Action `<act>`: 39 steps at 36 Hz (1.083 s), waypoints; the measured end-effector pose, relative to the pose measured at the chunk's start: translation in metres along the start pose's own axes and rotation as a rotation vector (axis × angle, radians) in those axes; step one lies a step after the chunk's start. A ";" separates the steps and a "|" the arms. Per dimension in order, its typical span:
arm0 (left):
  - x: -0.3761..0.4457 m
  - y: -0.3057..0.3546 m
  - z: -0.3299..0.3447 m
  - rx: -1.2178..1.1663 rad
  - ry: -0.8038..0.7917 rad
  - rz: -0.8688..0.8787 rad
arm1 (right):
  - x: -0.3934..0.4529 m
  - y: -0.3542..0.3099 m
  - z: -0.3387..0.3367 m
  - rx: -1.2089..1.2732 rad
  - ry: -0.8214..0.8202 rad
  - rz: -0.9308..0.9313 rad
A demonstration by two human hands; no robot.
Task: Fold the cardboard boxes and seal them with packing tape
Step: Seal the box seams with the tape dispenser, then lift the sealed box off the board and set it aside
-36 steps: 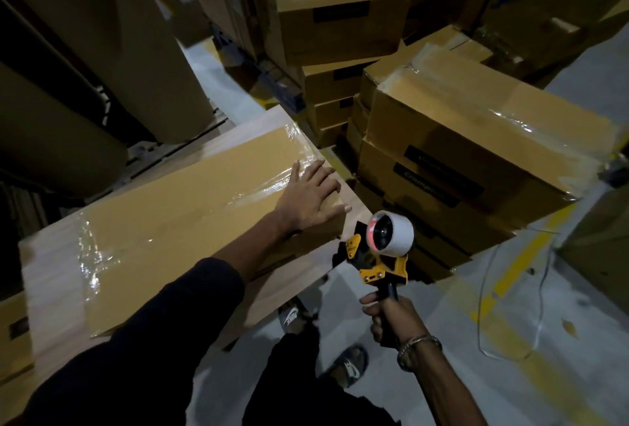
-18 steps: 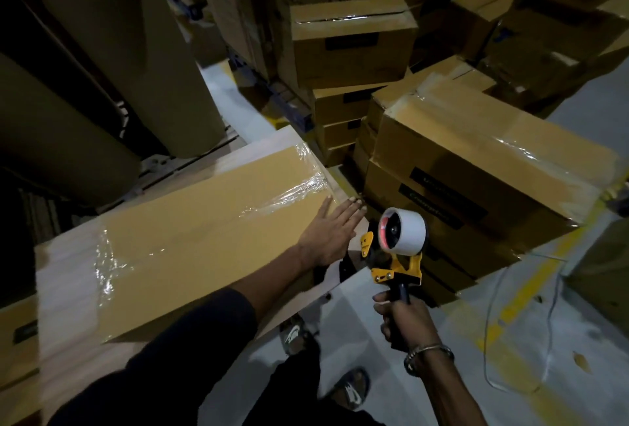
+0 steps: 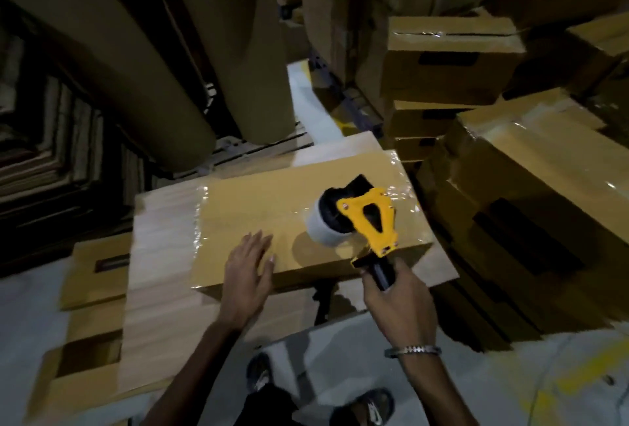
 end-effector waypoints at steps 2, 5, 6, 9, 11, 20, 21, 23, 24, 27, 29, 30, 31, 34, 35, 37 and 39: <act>-0.013 -0.030 -0.033 0.031 0.074 -0.060 | -0.008 -0.032 0.024 -0.037 -0.035 -0.078; -0.033 -0.071 -0.078 0.026 0.167 -0.168 | -0.021 -0.083 0.066 -0.049 -0.092 -0.183; -0.039 -0.084 -0.091 0.014 0.197 -0.202 | -0.026 -0.102 0.081 -0.052 -0.109 -0.217; -0.057 -0.124 -0.131 -0.007 0.236 -0.279 | -0.045 -0.159 0.129 -0.064 -0.154 -0.294; -0.071 -0.155 -0.158 -0.016 0.243 -0.308 | -0.061 -0.197 0.162 -0.063 -0.191 -0.336; -0.112 -0.283 -0.233 -0.143 0.272 -0.594 | -0.112 -0.333 0.306 -0.162 -0.341 -0.457; -0.118 -0.297 -0.234 -0.165 0.249 -0.609 | -0.116 -0.342 0.324 -0.188 -0.380 -0.434; -0.126 -0.320 -0.234 -0.197 0.171 -0.642 | -0.121 -0.357 0.358 -0.246 -0.436 -0.391; -0.129 -0.328 -0.234 -0.190 0.138 -0.639 | -0.122 -0.361 0.373 -0.269 -0.446 -0.368; -0.135 -0.343 -0.225 -0.152 0.046 -0.598 | -0.117 -0.360 0.416 -0.326 -0.442 -0.294; -0.142 -0.357 -0.212 -0.113 -0.051 -0.602 | -0.112 -0.352 0.440 -0.358 -0.431 -0.256; -0.146 -0.362 -0.206 -0.099 -0.101 -0.607 | -0.109 -0.346 0.450 -0.381 -0.436 -0.231; -0.150 -0.369 -0.198 -0.103 -0.150 -0.610 | -0.107 -0.340 0.458 -0.409 -0.441 -0.207; -0.158 -0.383 -0.176 -0.057 -0.319 -0.566 | -0.100 -0.318 0.486 -0.436 -0.398 -0.170; -0.161 -0.386 -0.170 -0.029 -0.358 -0.533 | -0.098 -0.310 0.492 -0.423 -0.349 -0.162; -0.163 -0.389 -0.163 0.022 -0.386 -0.466 | -0.098 -0.297 0.501 -0.412 -0.351 -0.140; -0.165 -0.390 -0.161 0.066 -0.378 -0.443 | -0.100 -0.290 0.507 -0.451 -0.452 -0.147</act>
Point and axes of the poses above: each hand's wrist, its own x-axis towards the middle knuckle, its own z-axis out of the palm, y = z × x, the point moved 4 cm from there along x, towards the middle knuckle, and after that the axes turned 10 degrees about -x, right-handed, at the moved point
